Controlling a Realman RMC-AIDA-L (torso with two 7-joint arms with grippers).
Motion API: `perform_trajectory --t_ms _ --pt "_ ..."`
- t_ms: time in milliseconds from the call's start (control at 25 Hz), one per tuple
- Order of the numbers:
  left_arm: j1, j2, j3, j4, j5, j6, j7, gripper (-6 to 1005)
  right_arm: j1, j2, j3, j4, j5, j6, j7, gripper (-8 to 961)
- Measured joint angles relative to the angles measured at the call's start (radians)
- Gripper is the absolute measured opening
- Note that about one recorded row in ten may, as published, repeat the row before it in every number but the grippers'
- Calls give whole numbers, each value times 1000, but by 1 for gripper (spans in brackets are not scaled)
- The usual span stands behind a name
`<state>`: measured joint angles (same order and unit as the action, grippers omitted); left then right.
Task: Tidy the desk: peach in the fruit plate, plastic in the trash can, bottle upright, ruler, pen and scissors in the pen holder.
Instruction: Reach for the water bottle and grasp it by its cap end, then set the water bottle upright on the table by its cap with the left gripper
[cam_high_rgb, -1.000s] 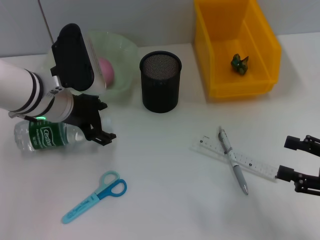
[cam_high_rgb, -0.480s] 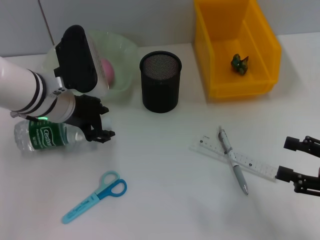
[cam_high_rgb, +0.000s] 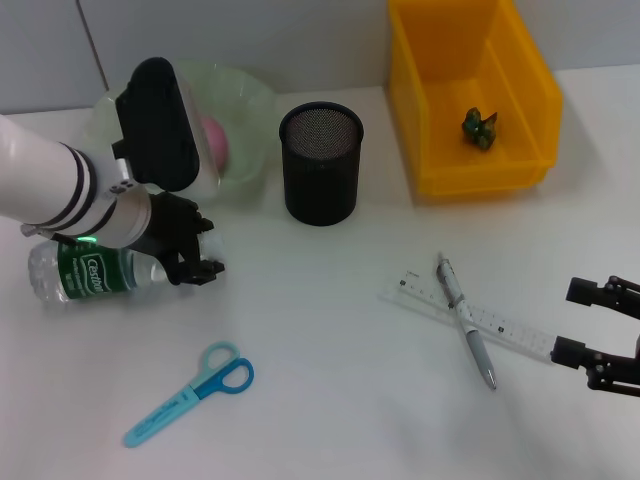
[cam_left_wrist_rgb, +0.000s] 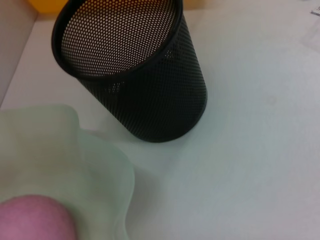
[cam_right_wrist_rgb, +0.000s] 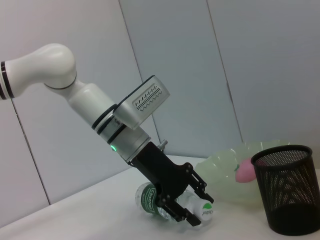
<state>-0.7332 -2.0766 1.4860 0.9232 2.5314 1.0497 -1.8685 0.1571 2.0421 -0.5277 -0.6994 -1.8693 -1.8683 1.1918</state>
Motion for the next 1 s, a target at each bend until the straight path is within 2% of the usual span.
perform_trajectory --t_ms 280,520,720,760,1000 --pt "0 0 39 14 7 -25 -1 542 -1 0 5 19 -8 0 0 818" --pt "0 0 48 34 -11 -6 4 435 -1 0 6 23 -10 0 0 817" --pt "9 2 44 64 -71 30 19 438 -4 0 6 25 -10 0 0 816" --pt "24 5 38 93 -114 47 33 439 -4 0 6 25 -10 0 0 816" --pt "55 7 16 148 -174 67 38 443 -3 0 6 25 -10 0 2 814"
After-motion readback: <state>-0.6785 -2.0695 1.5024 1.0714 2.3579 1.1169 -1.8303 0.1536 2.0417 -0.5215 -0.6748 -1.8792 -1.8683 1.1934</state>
